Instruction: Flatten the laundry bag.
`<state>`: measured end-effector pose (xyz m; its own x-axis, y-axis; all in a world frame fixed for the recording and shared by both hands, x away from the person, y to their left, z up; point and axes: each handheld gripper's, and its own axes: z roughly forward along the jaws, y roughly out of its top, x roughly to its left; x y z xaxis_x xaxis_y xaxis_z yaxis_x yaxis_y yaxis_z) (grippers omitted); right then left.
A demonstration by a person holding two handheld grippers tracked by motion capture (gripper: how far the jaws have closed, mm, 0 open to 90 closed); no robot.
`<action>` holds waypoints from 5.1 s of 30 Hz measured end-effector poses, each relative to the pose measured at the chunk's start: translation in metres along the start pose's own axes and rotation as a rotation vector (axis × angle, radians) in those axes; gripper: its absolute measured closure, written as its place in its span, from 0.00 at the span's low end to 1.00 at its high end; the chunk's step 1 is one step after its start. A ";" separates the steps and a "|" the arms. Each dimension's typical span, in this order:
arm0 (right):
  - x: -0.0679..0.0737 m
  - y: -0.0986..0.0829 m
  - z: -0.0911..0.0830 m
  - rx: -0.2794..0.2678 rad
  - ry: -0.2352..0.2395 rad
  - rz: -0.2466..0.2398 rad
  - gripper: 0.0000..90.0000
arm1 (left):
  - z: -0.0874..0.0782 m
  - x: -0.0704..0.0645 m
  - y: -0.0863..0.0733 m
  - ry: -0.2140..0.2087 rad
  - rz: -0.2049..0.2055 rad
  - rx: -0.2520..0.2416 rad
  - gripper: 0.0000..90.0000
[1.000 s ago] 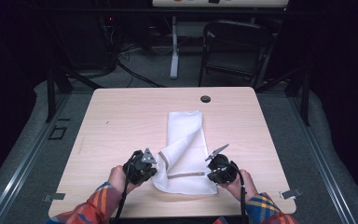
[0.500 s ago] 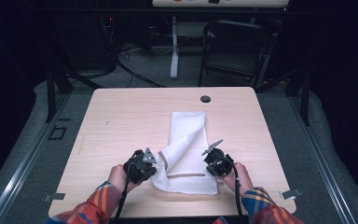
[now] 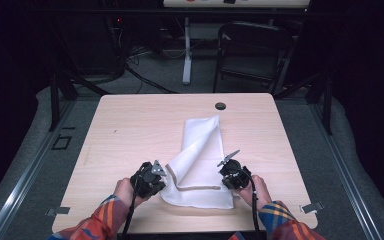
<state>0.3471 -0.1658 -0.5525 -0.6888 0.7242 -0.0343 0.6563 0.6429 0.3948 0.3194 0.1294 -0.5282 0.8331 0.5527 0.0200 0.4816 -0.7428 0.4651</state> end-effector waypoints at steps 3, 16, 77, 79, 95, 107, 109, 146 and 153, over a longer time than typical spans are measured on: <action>0.000 0.000 0.000 -0.005 0.006 0.001 1.00 | 0.000 0.000 -0.002 -0.007 -0.008 0.007 1.00; -0.001 -0.001 0.000 -0.009 0.008 0.007 1.00 | -0.001 -0.004 -0.009 -0.023 -0.006 0.039 0.99; -0.016 -0.008 -0.030 -0.098 0.110 0.096 0.21 | -0.011 -0.004 0.019 -0.138 -0.040 -0.129 0.16; -0.017 -0.009 -0.031 -0.093 0.110 0.088 0.19 | -0.009 -0.004 0.022 -0.135 -0.030 -0.131 0.16; -0.012 -0.010 -0.032 -0.096 0.129 0.078 0.18 | 0.015 -0.016 0.062 -0.151 0.042 -0.140 0.16; -0.011 -0.008 -0.031 -0.097 0.124 0.061 0.21 | 0.027 -0.025 0.073 -0.169 0.077 -0.124 0.16; -0.011 -0.008 -0.030 -0.086 0.128 0.051 0.21 | 0.027 -0.025 0.073 -0.169 0.073 -0.124 0.16; -0.009 -0.009 -0.025 -0.067 0.117 0.020 0.62 | 0.066 -0.042 0.102 -0.211 0.120 -0.126 0.24; -0.008 -0.009 -0.024 -0.053 0.117 0.016 0.72 | 0.073 -0.049 0.106 -0.220 0.143 -0.115 0.37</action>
<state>0.3391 -0.1838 -0.5340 -0.7113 0.6985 0.0786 0.6528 0.6150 0.4422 0.3494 -0.0040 -0.5447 0.9355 0.3406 -0.0937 0.3310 -0.7530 0.5687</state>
